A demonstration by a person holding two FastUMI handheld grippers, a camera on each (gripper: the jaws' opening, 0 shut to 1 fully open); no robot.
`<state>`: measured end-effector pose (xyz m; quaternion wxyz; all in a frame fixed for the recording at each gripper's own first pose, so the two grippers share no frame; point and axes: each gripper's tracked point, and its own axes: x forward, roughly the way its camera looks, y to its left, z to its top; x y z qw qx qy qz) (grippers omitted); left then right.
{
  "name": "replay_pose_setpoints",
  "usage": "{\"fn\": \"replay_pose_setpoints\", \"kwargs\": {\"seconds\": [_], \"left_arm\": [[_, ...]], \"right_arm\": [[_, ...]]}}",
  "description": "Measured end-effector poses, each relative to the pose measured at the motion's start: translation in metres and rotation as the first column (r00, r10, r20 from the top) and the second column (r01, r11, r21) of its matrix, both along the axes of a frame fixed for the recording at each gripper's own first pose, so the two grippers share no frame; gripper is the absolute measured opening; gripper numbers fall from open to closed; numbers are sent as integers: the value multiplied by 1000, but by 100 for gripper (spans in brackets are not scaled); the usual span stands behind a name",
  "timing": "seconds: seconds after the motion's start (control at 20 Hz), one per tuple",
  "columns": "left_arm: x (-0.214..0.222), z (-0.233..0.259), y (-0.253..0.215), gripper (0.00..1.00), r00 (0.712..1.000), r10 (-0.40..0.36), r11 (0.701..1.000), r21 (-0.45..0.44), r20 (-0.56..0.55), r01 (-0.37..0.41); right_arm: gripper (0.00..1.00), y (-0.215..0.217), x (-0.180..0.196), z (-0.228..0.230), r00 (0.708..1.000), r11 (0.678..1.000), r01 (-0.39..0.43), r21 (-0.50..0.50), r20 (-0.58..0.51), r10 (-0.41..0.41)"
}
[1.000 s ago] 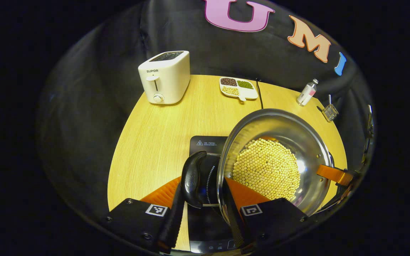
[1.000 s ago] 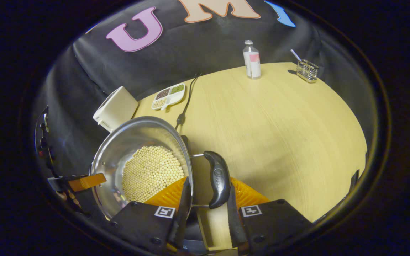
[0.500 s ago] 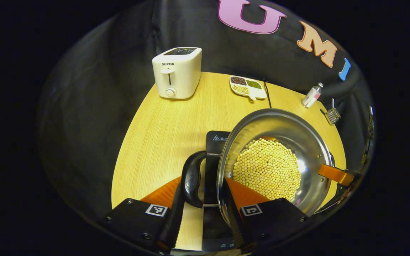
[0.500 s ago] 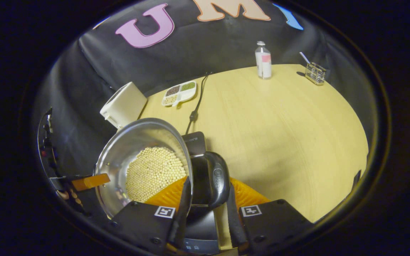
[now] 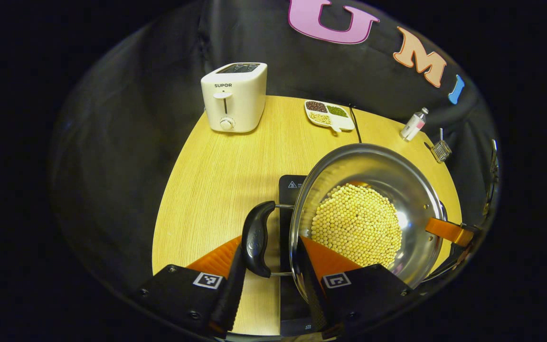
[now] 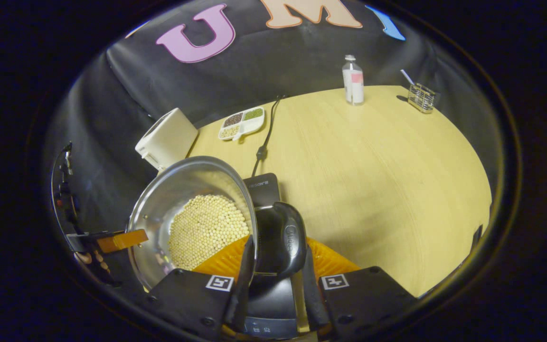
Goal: First push the handle of the pot to place it horizontally, then grasp the pot with both hands and set it on the induction cooktop.
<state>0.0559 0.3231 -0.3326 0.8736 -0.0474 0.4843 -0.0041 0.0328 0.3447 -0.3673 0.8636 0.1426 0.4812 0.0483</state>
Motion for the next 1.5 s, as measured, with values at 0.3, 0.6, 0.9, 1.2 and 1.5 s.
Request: {"fn": "replay_pose_setpoints", "kwargs": {"seconds": [0.3, 0.6, 0.9, 1.2, 1.5], "left_arm": [[0, -1, 0, 64, 1000, 0, 1000, 3, 0, 0], [1, -3, 2, 69, 1000, -16, 999, 45, -5, 16], [11, 4, 6, 77, 999, -32, 994, 109, 19, 30], [7, -1, 9, 100, 1000, 10, 995, 102, -1, -10], [10, 4, 9, 100, 1000, 8, 994, 110, 30, -11]], "right_arm": [[48, -2, 0, 2, 1000, 1000, 0, -1, -3, 0], [53, -2, 2, 2, 1000, 1000, -4, -2, -1, 4], [69, -2, 8, 10, 1000, 1000, 4, 25, 22, -4], [100, -3, 8, 5, 1000, 1000, -14, 4, 24, 14], [100, -4, 7, 3, 999, 999, -33, -10, 27, 34]]}}
